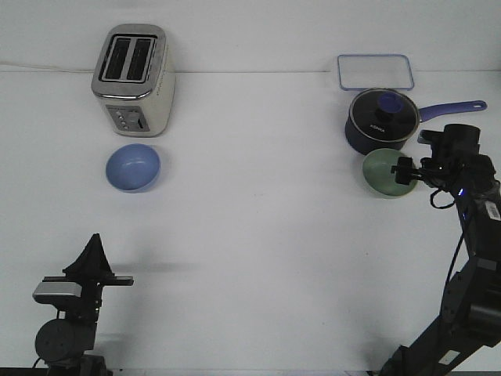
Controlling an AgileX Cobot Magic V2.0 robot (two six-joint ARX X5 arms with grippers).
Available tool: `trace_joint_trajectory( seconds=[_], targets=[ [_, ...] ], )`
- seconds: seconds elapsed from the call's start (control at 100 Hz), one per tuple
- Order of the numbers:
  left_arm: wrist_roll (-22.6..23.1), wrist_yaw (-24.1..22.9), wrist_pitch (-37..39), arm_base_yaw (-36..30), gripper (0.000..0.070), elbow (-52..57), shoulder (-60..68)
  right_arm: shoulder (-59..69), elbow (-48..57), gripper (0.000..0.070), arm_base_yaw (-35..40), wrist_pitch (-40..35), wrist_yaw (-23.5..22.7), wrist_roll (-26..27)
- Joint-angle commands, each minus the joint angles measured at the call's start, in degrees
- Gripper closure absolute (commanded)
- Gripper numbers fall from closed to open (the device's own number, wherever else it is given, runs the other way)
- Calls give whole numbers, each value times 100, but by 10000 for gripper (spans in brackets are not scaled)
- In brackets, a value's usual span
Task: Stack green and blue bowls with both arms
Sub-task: 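Reach the right gripper forward to the rim of the pale green bowl, then grasp the green bowl rim with the right gripper and lift it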
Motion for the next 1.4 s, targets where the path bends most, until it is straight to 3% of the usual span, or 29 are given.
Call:
trace_joint_trajectory(
  seconds=[0.0, 0.27, 0.33, 0.39, 0.51, 0.75, 1.04, 1.28, 1.39],
  targets=[
    [48, 13, 57, 0, 690, -114, -11, 227, 131, 189, -15, 63, -24, -59],
    [48, 13, 57, 0, 690, -114, -11, 614, 131, 197, -22, 133, -131, -57],
    [46, 13, 57, 0, 690, -114, -11, 660, 131, 229, -24, 133, -131, -57],
    [48, 13, 57, 0, 689, -114, -11, 675, 131, 339, -28, 116, -133, -52],
    [48, 13, 57, 0, 690, -114, -11, 675, 131, 700, -31, 92, -138, -52],
    [48, 13, 57, 0, 690, -114, -11, 625, 131, 700, -87, 9, -184, 125],
    [48, 13, 57, 0, 690, -114, -11, 122, 133, 700, -105, -337, -636, 205],
    [48, 13, 57, 0, 689, -114, -11, -551, 133, 700, 256, -734, -1469, 317],
    [48, 13, 57, 0, 690, -114, -11, -785, 133, 700, 684, -960, -1523, 317]
  ],
)
